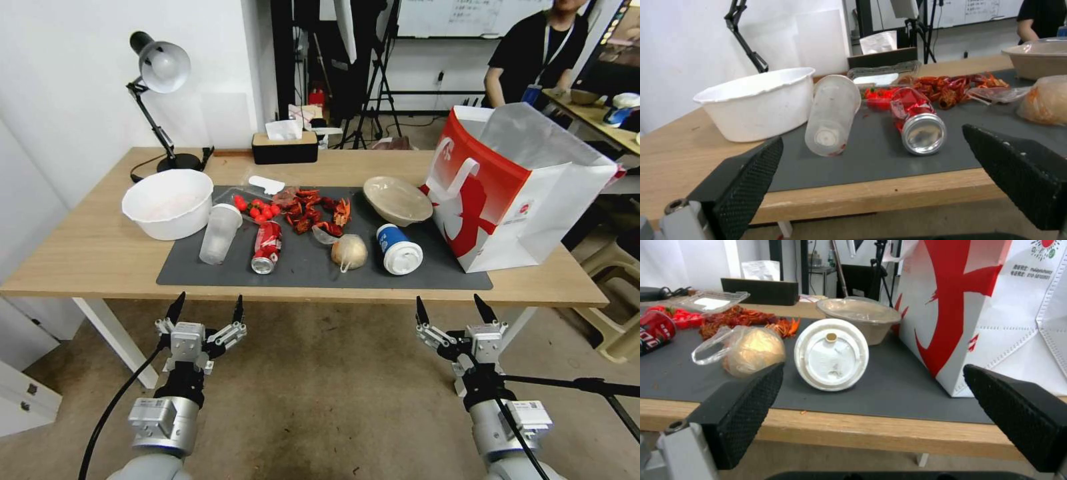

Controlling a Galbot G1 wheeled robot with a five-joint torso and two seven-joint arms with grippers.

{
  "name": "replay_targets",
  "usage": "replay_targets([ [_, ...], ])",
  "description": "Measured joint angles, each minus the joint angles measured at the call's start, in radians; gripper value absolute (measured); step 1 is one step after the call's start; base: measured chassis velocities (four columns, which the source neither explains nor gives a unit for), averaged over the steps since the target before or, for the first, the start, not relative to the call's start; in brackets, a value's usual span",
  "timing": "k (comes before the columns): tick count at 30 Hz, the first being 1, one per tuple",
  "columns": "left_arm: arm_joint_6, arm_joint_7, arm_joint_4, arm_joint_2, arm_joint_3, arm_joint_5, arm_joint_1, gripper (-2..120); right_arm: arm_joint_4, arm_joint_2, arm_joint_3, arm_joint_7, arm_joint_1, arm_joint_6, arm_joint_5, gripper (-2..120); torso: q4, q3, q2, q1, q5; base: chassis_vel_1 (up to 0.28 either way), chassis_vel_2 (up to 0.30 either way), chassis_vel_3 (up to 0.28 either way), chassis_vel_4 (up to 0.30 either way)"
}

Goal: Pick up the trash from the table and place it into the takeout bag.

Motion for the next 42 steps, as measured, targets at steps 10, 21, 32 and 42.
replay_targets([
  [10, 0.000, 0.000, 0.000, 0.000, 0.000, 0.000, 0.000, 100, 0.000, 0.000, 0.000, 0.000, 0.000, 0.000, 0.000, 100, 0.0000, 0.000, 0.000, 0.000, 0.0000, 0.000, 0.000, 0.000, 0.000],
  [21, 0.000, 0.000, 0.000, 0.000, 0.000, 0.000, 0.000, 100, 0.000, 0.000, 0.000, 0.000, 0.000, 0.000, 0.000, 100, 0.0000, 0.000, 0.000, 0.000, 0.0000, 0.000, 0.000, 0.000, 0.000],
  [32, 0.005, -0.008, -0.004, -0.005, 0.004, -0.006, 0.000, 100, 0.003, 0.000, 0.000, -0.001, 0.000, -0.006, 0.000, 100, 0.0000, 0.000, 0.000, 0.000, -0.0001, 0.000, 0.000, 0.000, 0.000],
  [42, 0.106, -0.120, -0.118, -0.095, 0.085, -0.116, -0.006, 100, 0.086, -0.004, 0.017, -0.041, 0.005, -0.120, 0.019, 100, 0.0003, 0.000, 0.000, 0.000, -0.0001, 0.000, 0.000, 0.000, 0.000],
])
